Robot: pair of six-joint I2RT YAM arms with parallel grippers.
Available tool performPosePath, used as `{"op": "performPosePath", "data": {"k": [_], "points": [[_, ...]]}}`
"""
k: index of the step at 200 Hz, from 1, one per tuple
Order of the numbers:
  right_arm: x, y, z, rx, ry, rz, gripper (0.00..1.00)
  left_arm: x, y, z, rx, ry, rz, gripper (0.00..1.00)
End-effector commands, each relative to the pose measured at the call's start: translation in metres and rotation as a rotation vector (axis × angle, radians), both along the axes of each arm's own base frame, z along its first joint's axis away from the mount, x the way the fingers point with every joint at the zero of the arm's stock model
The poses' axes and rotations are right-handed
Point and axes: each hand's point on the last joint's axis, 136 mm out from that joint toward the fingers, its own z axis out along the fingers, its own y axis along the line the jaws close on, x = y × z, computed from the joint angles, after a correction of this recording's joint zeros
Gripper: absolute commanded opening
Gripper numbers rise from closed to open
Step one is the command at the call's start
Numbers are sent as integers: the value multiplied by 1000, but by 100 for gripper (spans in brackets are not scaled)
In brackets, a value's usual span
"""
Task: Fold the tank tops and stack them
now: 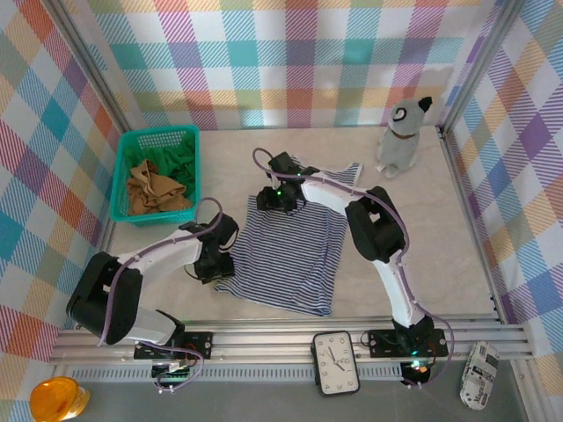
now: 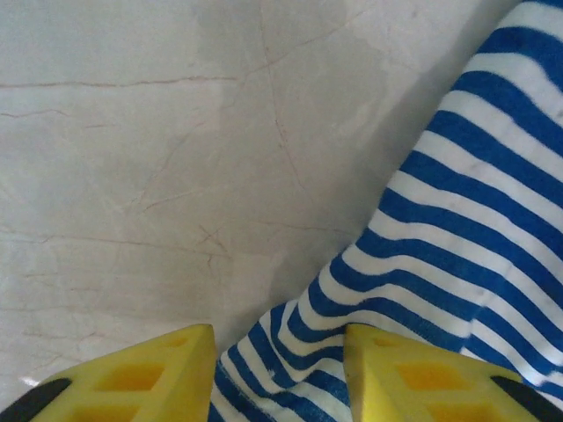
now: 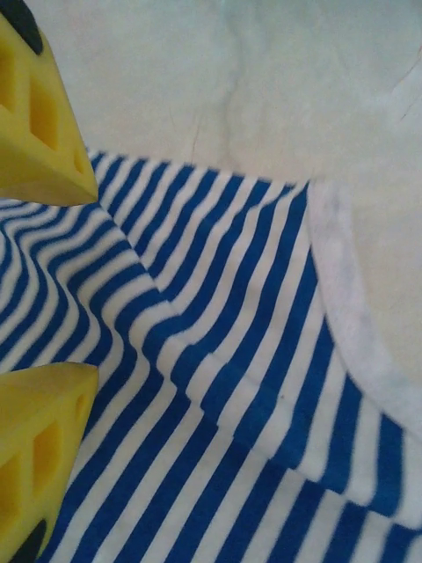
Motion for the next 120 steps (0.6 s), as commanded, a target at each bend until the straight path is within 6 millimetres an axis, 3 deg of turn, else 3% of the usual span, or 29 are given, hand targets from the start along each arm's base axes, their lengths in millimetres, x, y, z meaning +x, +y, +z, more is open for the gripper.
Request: {"op": "performPosePath", "data": {"k": [1,38,120], "points": [[16,9,12,-25,-91,-11,50,-6,3,-8,0,26,-5,37],[4,-8,-14,-128,-47,0,49,-23,-3,-18,-44,70,21,27],[-10,-61,-18,-288,-58,54,51,-40,-56,-16,-135,75,-12,23]]}}
